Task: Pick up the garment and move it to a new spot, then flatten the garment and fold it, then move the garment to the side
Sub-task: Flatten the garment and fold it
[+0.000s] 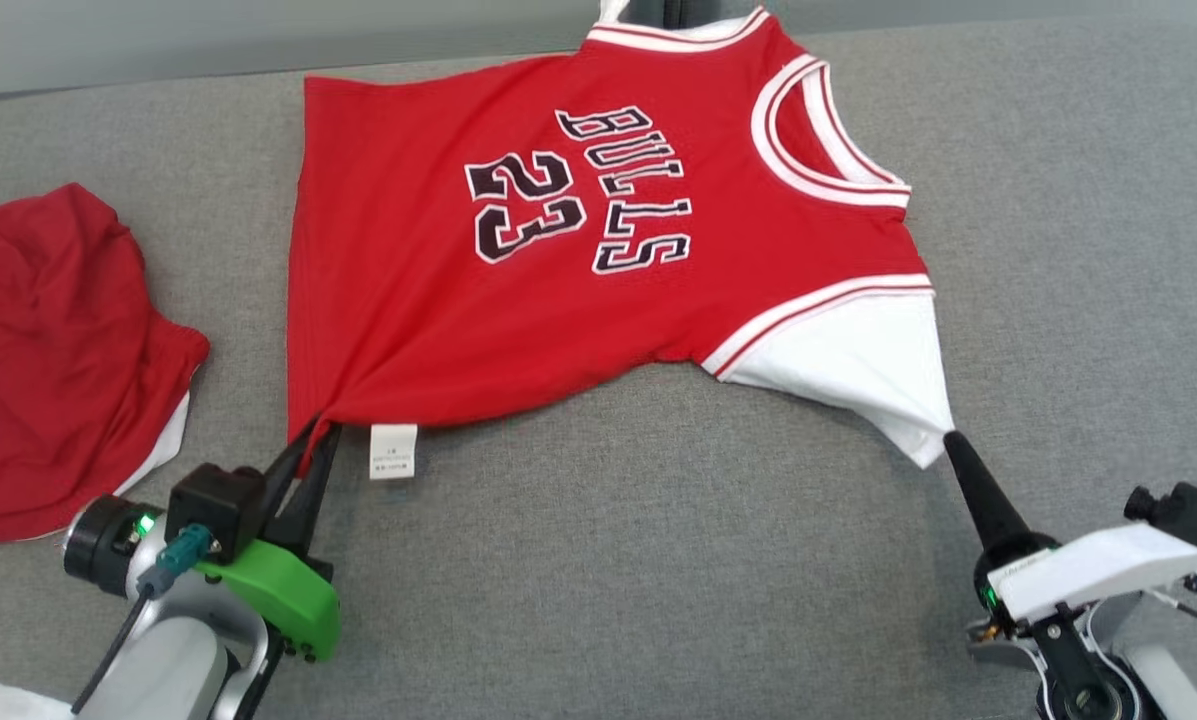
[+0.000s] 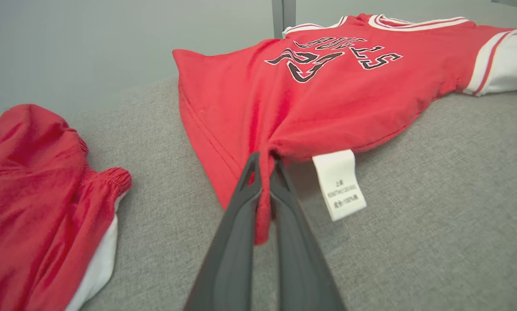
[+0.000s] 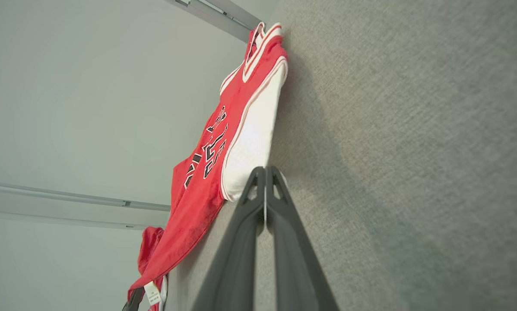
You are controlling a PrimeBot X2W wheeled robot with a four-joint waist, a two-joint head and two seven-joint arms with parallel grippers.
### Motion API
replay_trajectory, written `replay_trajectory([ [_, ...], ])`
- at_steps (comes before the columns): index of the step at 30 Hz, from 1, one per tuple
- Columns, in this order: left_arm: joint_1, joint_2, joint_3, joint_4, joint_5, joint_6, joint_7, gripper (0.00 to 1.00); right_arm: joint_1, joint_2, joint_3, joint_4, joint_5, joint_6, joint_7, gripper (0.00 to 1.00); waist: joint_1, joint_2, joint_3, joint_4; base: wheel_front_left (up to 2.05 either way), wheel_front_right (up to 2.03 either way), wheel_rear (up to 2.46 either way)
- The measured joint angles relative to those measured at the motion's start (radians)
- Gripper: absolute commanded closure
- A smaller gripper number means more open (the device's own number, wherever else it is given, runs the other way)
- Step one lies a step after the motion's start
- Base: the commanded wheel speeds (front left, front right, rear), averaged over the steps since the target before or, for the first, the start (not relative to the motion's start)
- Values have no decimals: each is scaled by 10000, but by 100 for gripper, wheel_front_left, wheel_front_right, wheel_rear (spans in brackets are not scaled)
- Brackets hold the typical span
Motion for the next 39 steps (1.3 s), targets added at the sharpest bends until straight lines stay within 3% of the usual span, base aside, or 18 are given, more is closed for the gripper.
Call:
replay_trajectory([
  [10, 1458, -217, 23, -385, 391, 90, 2, 100, 1780, -577, 583, -242, -671, -531, 307, 100, 0, 0, -658, -91, 0, 0, 0],
  [24, 1643, -265, 656, -138, 936, 267, 2, 100, 1054, -1045, 523, 633, -2740, -1152, -351, 100, 0, 0, -453, -241, 0, 0, 0],
  [32, 1679, -658, 458, 211, 1108, 54, 2, 100, 795, -928, 782, 1145, -3116, -1225, -426, 100, 0, 0, -401, -82, 0, 0, 0],
  [34, 1679, -780, 443, 349, 1154, -4, 2, 82, 778, -894, 798, 1231, -3141, -1227, -428, 100, 0, 0, -412, -9, 0, 0, 0],
  [36, 1680, -869, 485, 408, 1152, -15, 2, 71, 702, -872, 922, 1294, -3313, -1229, -430, 100, 0, 0, -422, 49, 0, 0, 0],
  [37, 1680, -888, 529, 412, 1152, -17, 2, 71, 644, -853, 963, 1306, -3442, -1229, -487, 100, 0, 0, -428, 62, 0, 0, 0],
  [39, 1679, -911, 612, 412, 1152, -50, 2, 42, 509, -828, 1018, 1337, -3565, -1229, -566, 100, 0, 0, -435, 70, 0, 0, 0],
])
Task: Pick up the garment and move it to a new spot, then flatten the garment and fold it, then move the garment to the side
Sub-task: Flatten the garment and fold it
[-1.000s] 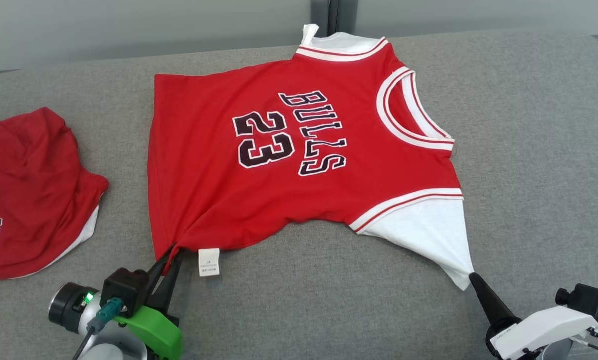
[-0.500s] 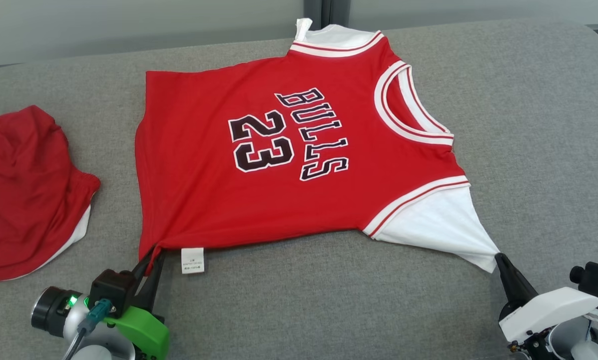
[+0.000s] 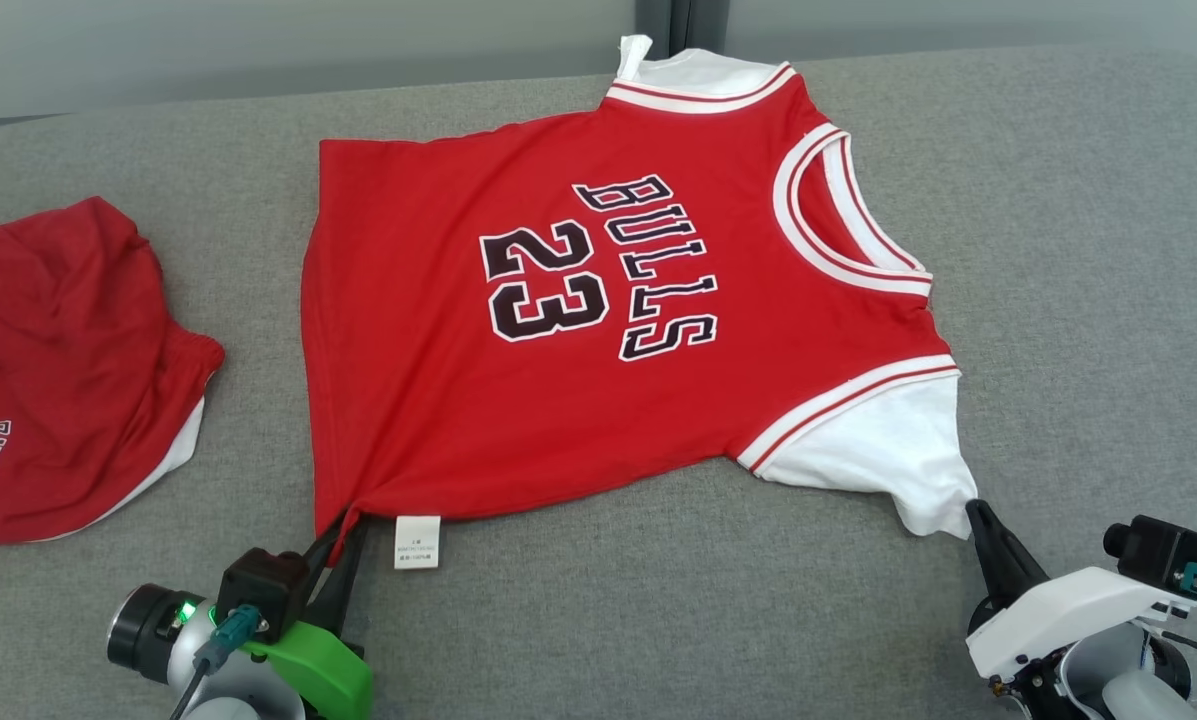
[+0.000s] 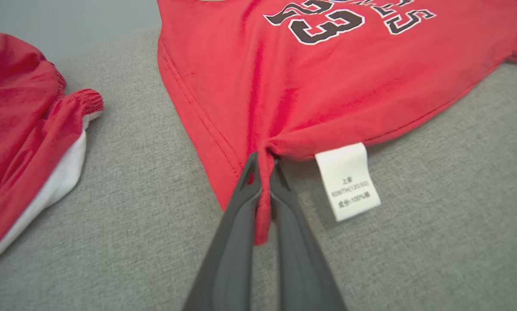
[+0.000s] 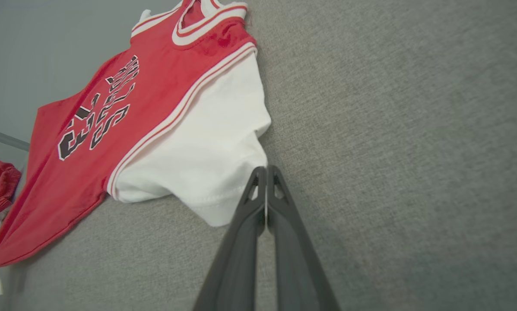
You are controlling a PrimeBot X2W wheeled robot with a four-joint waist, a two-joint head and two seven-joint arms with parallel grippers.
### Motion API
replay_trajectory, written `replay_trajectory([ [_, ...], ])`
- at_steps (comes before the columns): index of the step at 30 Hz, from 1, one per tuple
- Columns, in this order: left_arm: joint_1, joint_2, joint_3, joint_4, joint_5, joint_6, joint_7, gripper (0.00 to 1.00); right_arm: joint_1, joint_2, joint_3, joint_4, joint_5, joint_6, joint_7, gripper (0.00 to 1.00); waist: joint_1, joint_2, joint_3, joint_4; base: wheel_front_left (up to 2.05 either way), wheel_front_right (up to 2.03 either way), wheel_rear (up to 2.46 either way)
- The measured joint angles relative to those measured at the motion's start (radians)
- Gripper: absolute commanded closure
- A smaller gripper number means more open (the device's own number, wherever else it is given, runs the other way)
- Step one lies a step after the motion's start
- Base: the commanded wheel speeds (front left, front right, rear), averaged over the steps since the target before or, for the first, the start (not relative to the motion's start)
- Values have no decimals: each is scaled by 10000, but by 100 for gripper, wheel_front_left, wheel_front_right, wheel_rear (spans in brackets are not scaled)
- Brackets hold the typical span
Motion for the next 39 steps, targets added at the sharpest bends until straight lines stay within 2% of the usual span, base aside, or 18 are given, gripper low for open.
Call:
replay_trajectory([
  [1, 0, -21, 38, 4, 0, -12, 0, 15, -56, 17, 4, 4, -73, 0, -82, 100, 0, 0, -4, 4, 0, 0, 0],
  [2, 0, -65, 109, 2, -2, -42, 0, 3, -107, 31, 19, 13, -159, 0, -161, 100, 0, 0, -8, 9, 0, 0, 0],
  [3, -1, -134, 207, 12, -15, -54, 0, 0, -167, 17, 65, 42, -332, -2, -224, 100, 0, 0, -11, 12, 0, 0, 0],
  [9, -4, -405, 385, 322, -253, -299, 0, 0, -436, -23, 159, 309, -915, -40, -523, 99, 0, 0, -23, 35, 0, 0, 0],
  [13, -11, -531, 439, 550, -251, -405, 0, 0, -436, -140, 393, 700, -1455, -79, -523, 67, 0, 0, -19, 73, 0, 0, 0],
  [15, -11, -543, 533, 642, -253, -408, 0, 0, -436, -176, 395, 769, -1680, -86, -556, 19, 0, 0, -20, 93, 0, 0, 0],
  [16, -11, -541, 558, 662, -253, -460, 0, 0, -436, -209, 412, 786, -1776, -86, -562, 0, 0, 0, -21, 104, 0, 0, 0],
  [23, -5, -675, 970, 619, -297, -493, 0, 0, -405, -564, -15, 667, -2282, -88, -943, 0, 0, 0, -148, 227, 0, 0, 0],
  [30, 598, -1058, 1586, -123, -913, -491, 0, 0, -119, -765, -470, -117, -2809, -88, -1187, 0, 0, 0, -502, 362, 0, 0, 0],
  [35, 827, -1281, 2008, -775, -1091, -489, 0, 0, -100, -583, -888, -604, -3252, -86, -1229, 0, 1, 0, -685, 509, 0, 0, 0],
  [39, 825, -1563, 2259, -1014, -1187, -389, 0, 0, -63, 6, -1977, -1114, -3950, -90, -1229, 0, 1, 0, -801, 713, 0, 0, 0],
])
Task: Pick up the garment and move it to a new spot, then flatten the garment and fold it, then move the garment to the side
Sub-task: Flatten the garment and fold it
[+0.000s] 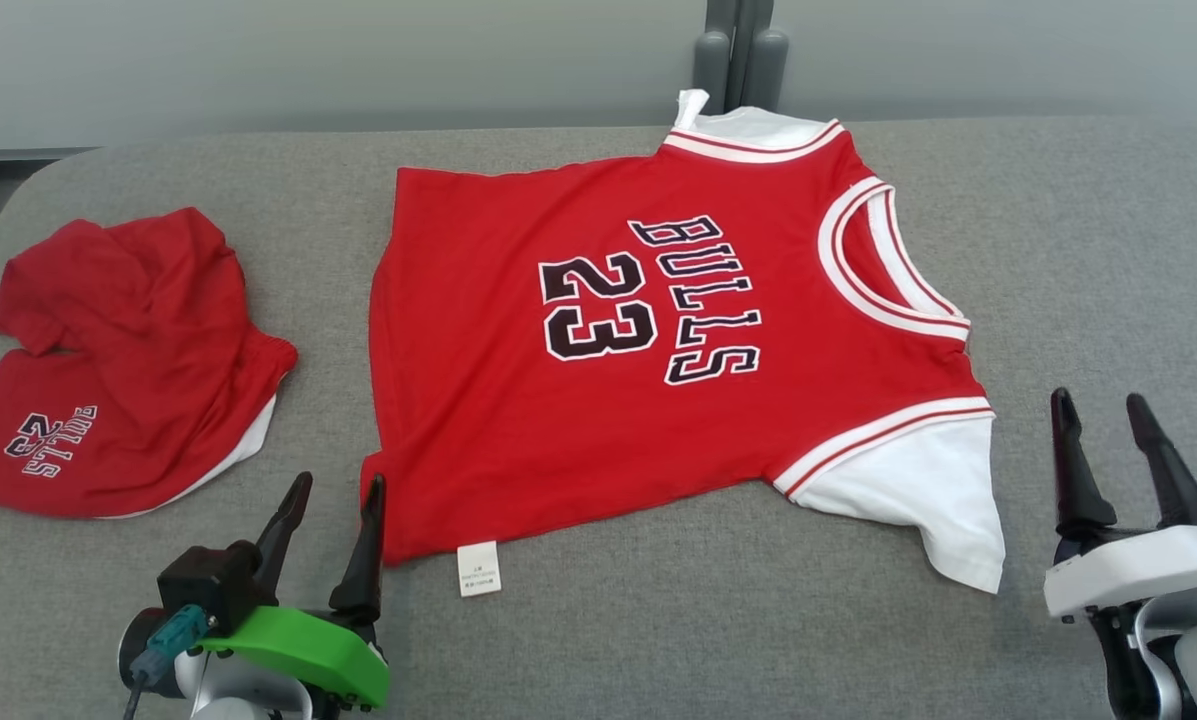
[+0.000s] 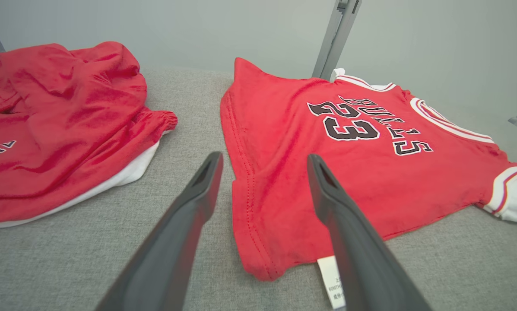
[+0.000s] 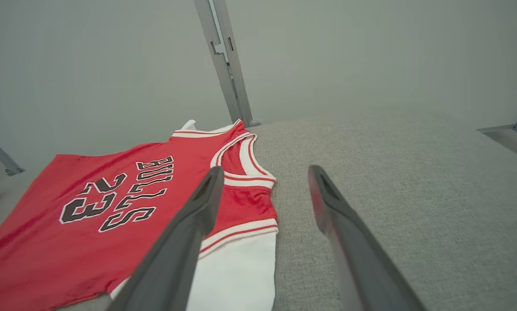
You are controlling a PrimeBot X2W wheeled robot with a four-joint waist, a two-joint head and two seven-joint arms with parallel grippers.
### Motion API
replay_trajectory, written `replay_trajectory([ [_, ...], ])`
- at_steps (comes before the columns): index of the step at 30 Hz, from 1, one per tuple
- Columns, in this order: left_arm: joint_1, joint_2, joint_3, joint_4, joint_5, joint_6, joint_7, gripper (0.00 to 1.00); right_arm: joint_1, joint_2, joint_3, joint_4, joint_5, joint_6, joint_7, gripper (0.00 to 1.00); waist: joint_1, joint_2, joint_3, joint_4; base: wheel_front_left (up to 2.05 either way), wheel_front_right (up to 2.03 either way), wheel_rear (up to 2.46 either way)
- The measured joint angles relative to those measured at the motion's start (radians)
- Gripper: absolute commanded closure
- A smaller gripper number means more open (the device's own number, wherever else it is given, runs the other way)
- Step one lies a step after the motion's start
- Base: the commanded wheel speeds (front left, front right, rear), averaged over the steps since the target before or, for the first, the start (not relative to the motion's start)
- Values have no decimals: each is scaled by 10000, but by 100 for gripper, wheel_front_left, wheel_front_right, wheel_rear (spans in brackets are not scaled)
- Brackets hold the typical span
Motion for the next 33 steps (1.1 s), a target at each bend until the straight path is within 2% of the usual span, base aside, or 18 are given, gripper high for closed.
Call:
replay_trajectory([
  [1, 0, 0, 0, 0, 0, 0, 0, 0, 0, 0, 0, 0, 0, 0, 0, 0, 0, 0, 0, 0, 0, 0, 0],
  [2, 0, -50, 81, -52, 6, 54, 0, 0, -2, 159, -495, -232, -779, 0, 0, 0, 0, 0, -83, 99, 0, 0, 0],
  [3, 0, -50, 81, -52, 6, 54, 0, 0, -2, 159, -495, -232, -779, 0, 0, 0, 0, 0, -83, 99, 0, 0, 0],
  [7, 5, -77, 19, -117, 268, 107, 0, 0, 18, 347, -1164, -648, -2061, 0, 0, 0, 0, 0, -200, 325, 0, 0, 0],
  [13, 103, -134, 374, -295, 623, 407, 0, 0, 58, 807, -1241, -945, -3331, 0, -2, 0, 0, 0, -282, 431, 0, 0, 0],
  [18, 461, -125, 721, -263, 1016, 614, 0, 0, 490, 1254, -1041, -713, -3522, 2, 0, 0, 0, 0, -410, 375, 0, 0, 0],
  [25, 852, -165, 1062, -169, 1298, 627, 0, 0, 918, 1530, -803, -497, -3912, 0, 0, 0, 0, 0, -520, 205, 0, 0, 0],
  [33, 1144, -226, 1342, -407, 1668, 504, 0, 0, 1400, 1933, -1622, -573, -4123, 0, 0, 0, 0, 0, -579, 68, 0, 0, 0],
])
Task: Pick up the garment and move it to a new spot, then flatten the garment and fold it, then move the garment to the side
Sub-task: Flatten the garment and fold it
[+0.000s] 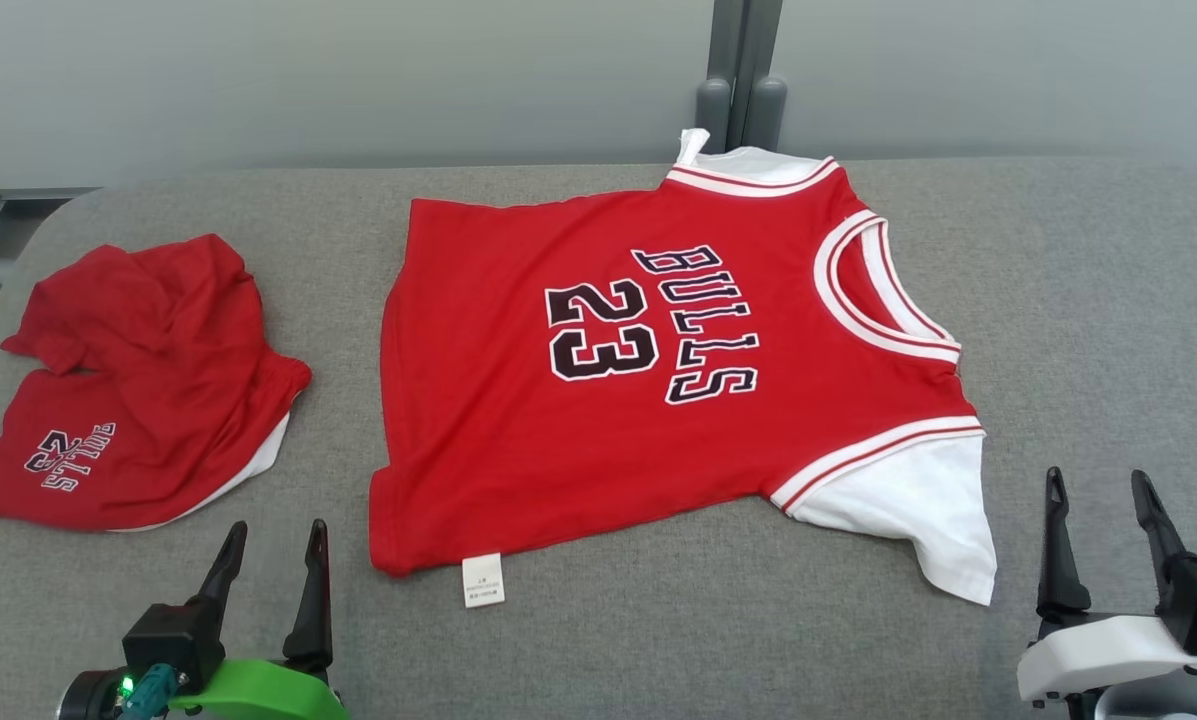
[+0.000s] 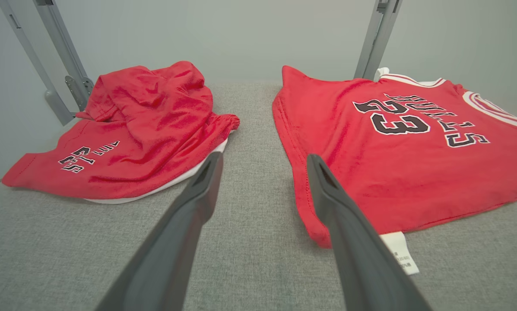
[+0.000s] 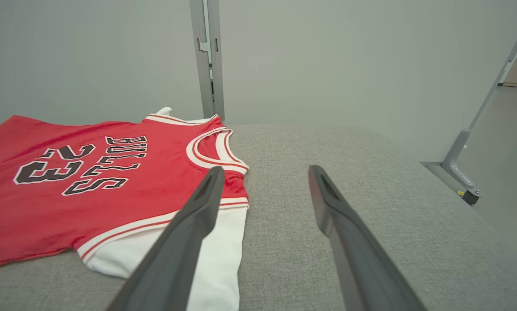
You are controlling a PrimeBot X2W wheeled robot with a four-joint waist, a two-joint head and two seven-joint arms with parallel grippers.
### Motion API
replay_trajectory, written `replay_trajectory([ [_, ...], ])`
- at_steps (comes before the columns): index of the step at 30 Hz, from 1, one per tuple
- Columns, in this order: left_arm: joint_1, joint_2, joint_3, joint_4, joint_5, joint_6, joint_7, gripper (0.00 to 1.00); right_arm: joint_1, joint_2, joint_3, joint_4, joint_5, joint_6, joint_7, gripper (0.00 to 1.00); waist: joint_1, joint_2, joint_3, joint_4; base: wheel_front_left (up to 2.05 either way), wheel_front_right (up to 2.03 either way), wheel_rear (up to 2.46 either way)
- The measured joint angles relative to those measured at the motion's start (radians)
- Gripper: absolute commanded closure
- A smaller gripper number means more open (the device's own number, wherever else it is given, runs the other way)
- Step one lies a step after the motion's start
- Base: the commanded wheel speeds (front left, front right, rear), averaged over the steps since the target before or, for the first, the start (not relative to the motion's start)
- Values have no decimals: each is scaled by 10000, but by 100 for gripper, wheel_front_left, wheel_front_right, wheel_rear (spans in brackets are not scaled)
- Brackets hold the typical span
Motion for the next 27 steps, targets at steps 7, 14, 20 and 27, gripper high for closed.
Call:
replay_trajectory([
  [7, 35, -163, 176, -226, -2, -424, 0, 0, 47, 146, 153, 40, -94, 2, 0, 0, 0, 0, -45, -227, 0, 0, 0],
  [14, 301, -313, 322, -232, -2, -679, 0, 0, 62, 155, 270, 79, -194, 2, 0, 0, 0, 0, -204, -554, 0, 0, 0],
  [20, 381, -337, 453, -228, 61, -871, 0, 0, 92, 188, 186, 50, -196, 4, 0, 0, 0, 0, -221, -826, 0, 0, 0],
  [27, 381, -382, 514, -171, 151, -1037, 0, 0, 94, 249, 130, 36, -221, 8, 0, 0, 0, 0, -174, -898, 0, 0, 0],
])
